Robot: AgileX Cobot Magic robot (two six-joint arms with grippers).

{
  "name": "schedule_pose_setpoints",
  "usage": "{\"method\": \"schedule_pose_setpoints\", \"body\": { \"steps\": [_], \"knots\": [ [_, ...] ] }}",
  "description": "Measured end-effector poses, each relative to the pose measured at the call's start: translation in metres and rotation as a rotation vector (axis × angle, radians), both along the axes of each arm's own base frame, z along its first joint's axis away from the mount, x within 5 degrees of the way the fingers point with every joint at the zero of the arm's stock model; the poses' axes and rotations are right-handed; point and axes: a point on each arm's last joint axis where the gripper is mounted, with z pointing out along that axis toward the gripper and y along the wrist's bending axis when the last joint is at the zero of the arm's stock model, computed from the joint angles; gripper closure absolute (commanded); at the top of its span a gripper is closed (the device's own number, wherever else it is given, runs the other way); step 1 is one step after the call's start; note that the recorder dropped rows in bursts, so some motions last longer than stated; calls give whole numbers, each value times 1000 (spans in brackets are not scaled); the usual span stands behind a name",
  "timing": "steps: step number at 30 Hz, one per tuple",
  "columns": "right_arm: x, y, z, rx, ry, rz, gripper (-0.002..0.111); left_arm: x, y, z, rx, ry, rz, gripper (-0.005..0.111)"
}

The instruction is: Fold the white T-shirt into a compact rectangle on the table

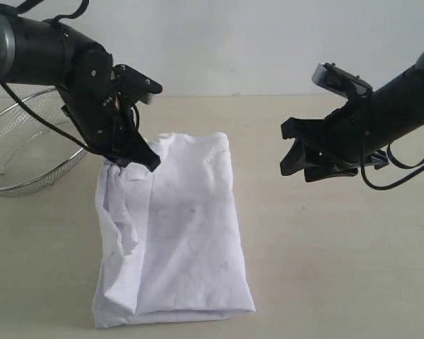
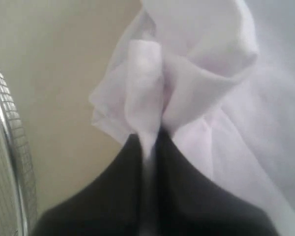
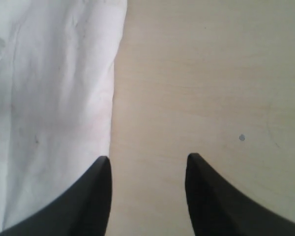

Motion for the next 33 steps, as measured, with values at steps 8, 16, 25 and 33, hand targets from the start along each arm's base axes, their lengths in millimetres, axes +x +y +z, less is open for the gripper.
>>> {"method": "schedule_pose_setpoints", "body": {
  "steps": [8, 16, 25, 33],
  "knots": [
    [0, 0, 0, 0, 0, 0, 66, -3, 3, 7, 0, 7, 50, 62],
    [0, 0, 0, -1, -1, 2, 66, -4, 5, 6, 10, 15, 91, 84],
    [0, 0, 0, -1, -2, 3, 66, -13, 4, 38, -75, -19, 111, 84],
    [-2, 2, 0, 9, 8, 34, 66, -28, -9, 44, -211, 111, 59, 84]
  ]
}}
